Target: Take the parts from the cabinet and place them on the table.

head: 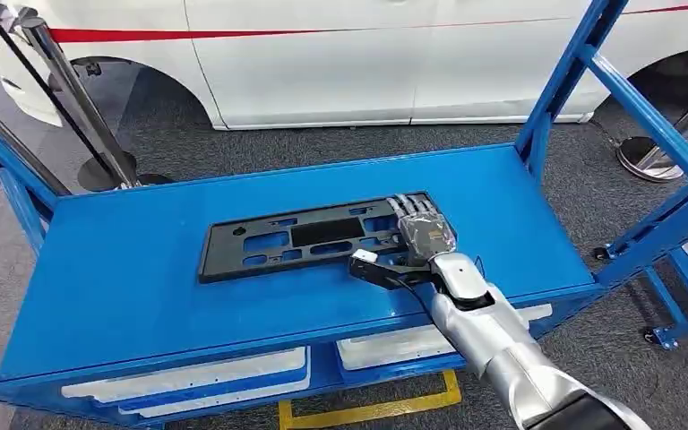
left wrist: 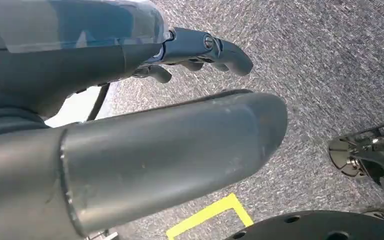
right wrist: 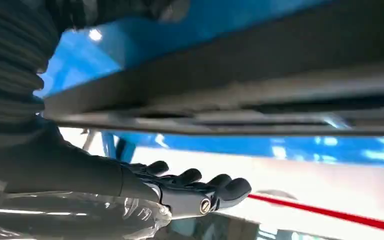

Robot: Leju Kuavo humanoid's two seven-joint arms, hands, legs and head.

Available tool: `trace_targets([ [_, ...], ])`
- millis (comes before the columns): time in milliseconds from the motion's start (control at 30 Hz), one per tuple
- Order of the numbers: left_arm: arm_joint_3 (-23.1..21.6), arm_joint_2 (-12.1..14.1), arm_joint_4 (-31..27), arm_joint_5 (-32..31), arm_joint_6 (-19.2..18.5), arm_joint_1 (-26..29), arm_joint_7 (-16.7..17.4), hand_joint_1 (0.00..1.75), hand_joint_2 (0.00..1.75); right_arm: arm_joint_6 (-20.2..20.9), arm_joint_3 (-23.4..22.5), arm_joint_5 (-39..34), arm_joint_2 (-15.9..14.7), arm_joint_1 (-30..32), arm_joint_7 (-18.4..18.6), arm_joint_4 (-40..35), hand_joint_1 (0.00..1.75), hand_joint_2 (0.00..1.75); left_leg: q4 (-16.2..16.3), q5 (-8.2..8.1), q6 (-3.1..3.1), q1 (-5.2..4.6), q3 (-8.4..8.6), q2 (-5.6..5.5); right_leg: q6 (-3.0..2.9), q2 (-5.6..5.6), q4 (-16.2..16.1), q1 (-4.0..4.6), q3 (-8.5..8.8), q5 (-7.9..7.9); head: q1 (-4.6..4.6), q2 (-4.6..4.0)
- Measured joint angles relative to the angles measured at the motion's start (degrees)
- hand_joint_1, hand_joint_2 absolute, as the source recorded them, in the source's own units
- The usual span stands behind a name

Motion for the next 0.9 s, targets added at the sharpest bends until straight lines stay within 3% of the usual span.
trace_targets([
  [900, 0.0, 0.0, 0.0, -0.2, 0.0, 0.0, 0.0, 0.0, 0.0, 0.1, -1.6, 1.1, 0.2, -0.6, -1.6, 0.8, 1.68, 1.75, 0.0, 0.0, 0.0, 0.0, 0.34, -0.04, 0.0, -0.03, 0.0, -0.01, 0.38, -0.01, 0.0, 0.0],
])
